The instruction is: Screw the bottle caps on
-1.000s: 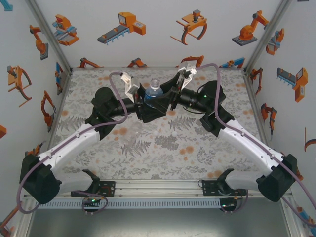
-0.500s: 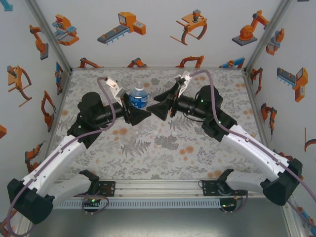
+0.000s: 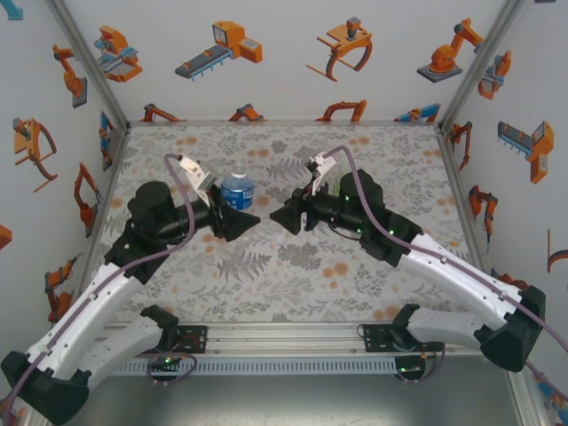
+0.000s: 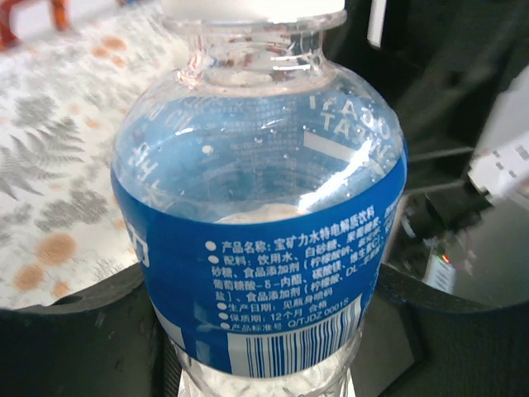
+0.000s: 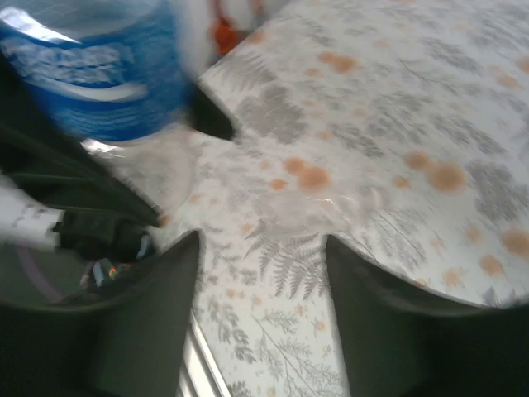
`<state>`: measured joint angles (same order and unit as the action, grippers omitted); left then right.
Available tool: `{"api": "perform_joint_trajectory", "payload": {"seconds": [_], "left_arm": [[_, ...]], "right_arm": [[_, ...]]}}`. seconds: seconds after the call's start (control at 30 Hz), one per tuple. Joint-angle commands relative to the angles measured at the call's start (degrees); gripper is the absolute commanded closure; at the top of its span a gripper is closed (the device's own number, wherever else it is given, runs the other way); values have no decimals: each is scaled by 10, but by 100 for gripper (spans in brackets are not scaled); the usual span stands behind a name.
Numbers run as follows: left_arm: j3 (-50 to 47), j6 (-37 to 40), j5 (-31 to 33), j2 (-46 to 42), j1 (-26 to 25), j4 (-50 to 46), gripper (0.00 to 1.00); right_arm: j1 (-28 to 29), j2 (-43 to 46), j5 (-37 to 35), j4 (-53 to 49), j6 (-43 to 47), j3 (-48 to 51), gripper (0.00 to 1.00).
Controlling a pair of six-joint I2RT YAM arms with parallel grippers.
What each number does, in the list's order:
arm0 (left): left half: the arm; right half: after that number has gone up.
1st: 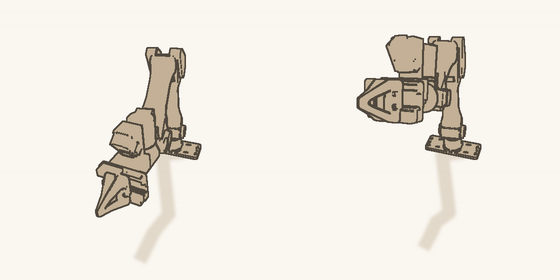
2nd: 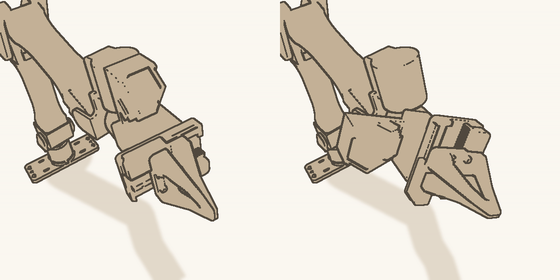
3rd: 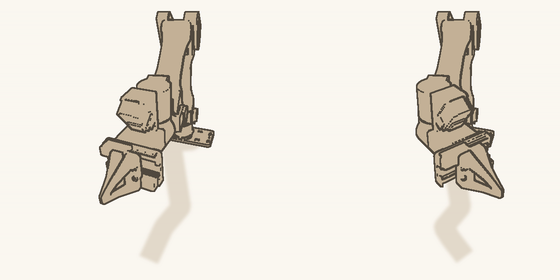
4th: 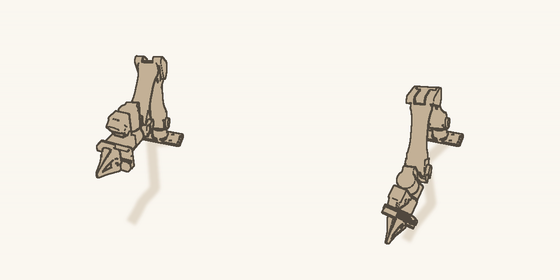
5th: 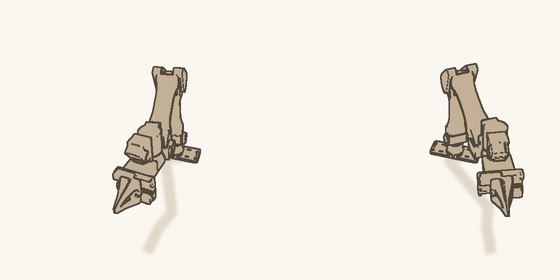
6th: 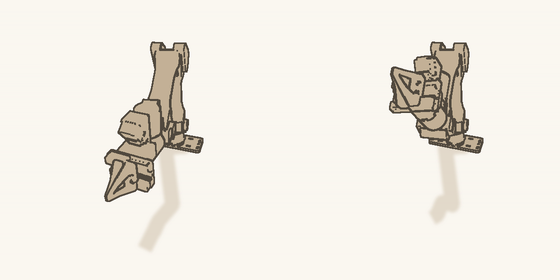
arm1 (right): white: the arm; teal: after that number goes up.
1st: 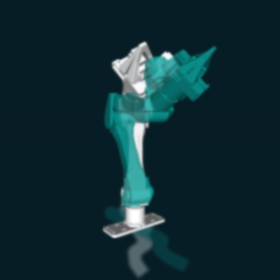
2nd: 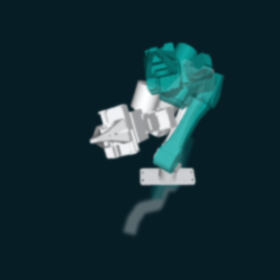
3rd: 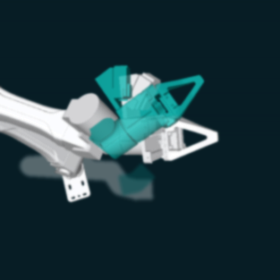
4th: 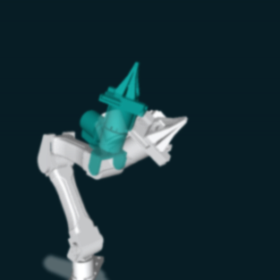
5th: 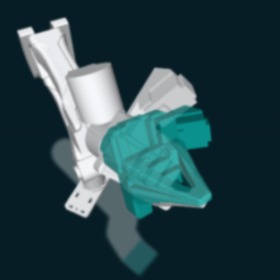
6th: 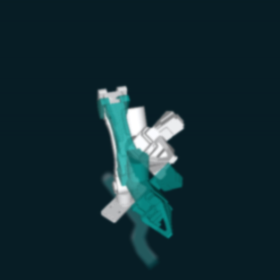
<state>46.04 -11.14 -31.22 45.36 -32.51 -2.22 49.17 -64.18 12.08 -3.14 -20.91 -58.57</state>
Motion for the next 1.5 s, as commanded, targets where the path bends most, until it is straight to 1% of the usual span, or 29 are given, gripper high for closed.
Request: {"api": "perform_joint_trajectory", "payload": {"seconds": [0.0, 0.3, 0.53, 0.73, 0.97, 1.17, 1.47], "left_arm": [[-43, -3, 21, -100, 4, -36, 100], [-48, 4, 19, -97, 5, -35, 100], [-59, 0, 16, -72, 4, -6, 100], [-58, -9, 9, -54, 5, 10, 100], [-55, -10, 9, -44, 5, 11, 100], [-54, -13, 8, -40, 5, 12, 100], [-56, -19, 9, -39, 4, 17, 100]], "right_arm": [[8, -23, -167, -158, -52, 18, 51], [8, -59, -193, -156, -86, 50, 52], [-5, -99, -217, -180, -93, 68, 51], [-32, -128, -203, -178, -101, 90, 51], [-52, -169, -175, -143, -101, 104, 50], [-57, -202, -171, -123, -96, 93, 51], [-74, -241, -170, -124, -79, 62, 52]]}}
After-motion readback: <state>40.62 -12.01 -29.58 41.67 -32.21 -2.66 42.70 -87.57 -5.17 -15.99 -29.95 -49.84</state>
